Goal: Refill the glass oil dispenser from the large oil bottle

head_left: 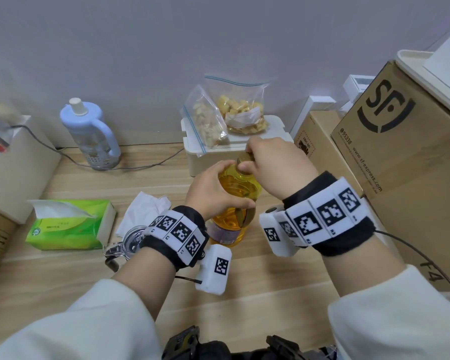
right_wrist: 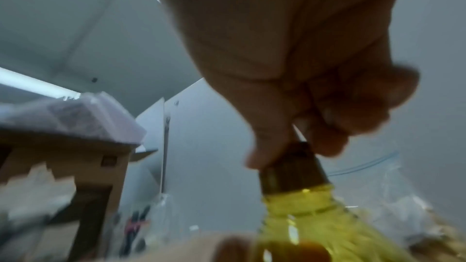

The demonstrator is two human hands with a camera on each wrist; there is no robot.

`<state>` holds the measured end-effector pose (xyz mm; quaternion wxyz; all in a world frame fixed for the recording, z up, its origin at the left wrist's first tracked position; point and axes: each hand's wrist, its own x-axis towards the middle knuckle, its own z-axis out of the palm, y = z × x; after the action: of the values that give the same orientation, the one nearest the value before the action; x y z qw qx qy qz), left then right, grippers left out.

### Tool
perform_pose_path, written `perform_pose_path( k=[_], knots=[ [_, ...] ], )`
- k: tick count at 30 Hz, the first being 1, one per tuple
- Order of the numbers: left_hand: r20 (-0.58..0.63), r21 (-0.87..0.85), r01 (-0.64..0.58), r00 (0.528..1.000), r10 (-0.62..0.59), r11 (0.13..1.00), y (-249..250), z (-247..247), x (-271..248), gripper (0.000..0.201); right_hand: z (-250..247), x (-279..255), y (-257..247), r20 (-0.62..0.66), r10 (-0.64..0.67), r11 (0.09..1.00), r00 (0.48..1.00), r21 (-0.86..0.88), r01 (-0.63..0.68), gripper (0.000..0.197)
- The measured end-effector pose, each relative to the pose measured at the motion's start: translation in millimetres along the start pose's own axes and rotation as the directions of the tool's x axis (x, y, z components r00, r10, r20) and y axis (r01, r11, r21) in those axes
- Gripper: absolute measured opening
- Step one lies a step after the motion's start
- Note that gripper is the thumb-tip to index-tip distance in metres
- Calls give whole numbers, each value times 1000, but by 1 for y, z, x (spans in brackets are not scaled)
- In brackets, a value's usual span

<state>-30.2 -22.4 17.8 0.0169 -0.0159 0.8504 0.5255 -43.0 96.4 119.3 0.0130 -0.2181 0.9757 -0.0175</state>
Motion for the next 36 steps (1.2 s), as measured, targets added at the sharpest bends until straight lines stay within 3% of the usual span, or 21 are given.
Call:
perform_pose_path(
  k=[4, 8, 10, 14, 17, 19, 22, 26, 28, 30, 32, 36],
  knots=[
    [11, 8, -4, 1000, 4, 1000, 3, -2, -2, 84, -1, -5, -1, -67, 86, 989, 994, -112, -93, 50],
    [53, -30, -3, 999, 5, 1000, 6, -5, -3, 90, -6, -4, 5, 110, -58, 996, 992, 79, 50, 36],
    [85, -22, 1, 996, 1, 1000, 3, -5, -3, 84, -2, -3, 3, 37, -34, 999, 999, 23, 33, 32],
    [88, -33, -13, 996, 16, 999, 1, -5, -2, 76, -3, -7, 2, -70, 18, 989, 997, -142, -27, 56],
    [97, -57, -6, 995, 12, 998, 5, -6, -3, 87, -8, -5, 9, 34, -48, 999, 998, 4, 48, 42],
    [111, -45, -15, 994, 20, 999, 5, -5, -2, 82, -6, -3, 6, 13, -46, 999, 999, -11, 47, 35],
    [107, -13, 0, 994, 1, 1000, 3, -7, -1, 70, -4, -6, 1, -49, 36, 992, 998, -117, -42, 50],
    [176, 5, -1, 984, 1, 1000, 2, -10, 0, 91, -9, -7, 10, 107, -94, 990, 990, 115, 82, 37],
    [194, -1, -7, 981, 7, 1000, 1, -9, -1, 91, -8, -8, 8, 117, -109, 990, 987, 99, 98, 32],
    [173, -16, -10, 985, 13, 1000, -2, -8, -2, 82, -3, -10, -1, 38, -71, 997, 997, -11, 72, 30],
    [162, -47, -5, 987, 12, 999, -1, -7, -4, 61, 5, -11, -9, -46, -38, 996, 998, -80, 34, 28],
    [180, -68, -23, 983, 35, 997, 2, -8, -8, 52, 9, -12, -14, -40, 67, 997, 997, -31, -69, 40]
  ],
)
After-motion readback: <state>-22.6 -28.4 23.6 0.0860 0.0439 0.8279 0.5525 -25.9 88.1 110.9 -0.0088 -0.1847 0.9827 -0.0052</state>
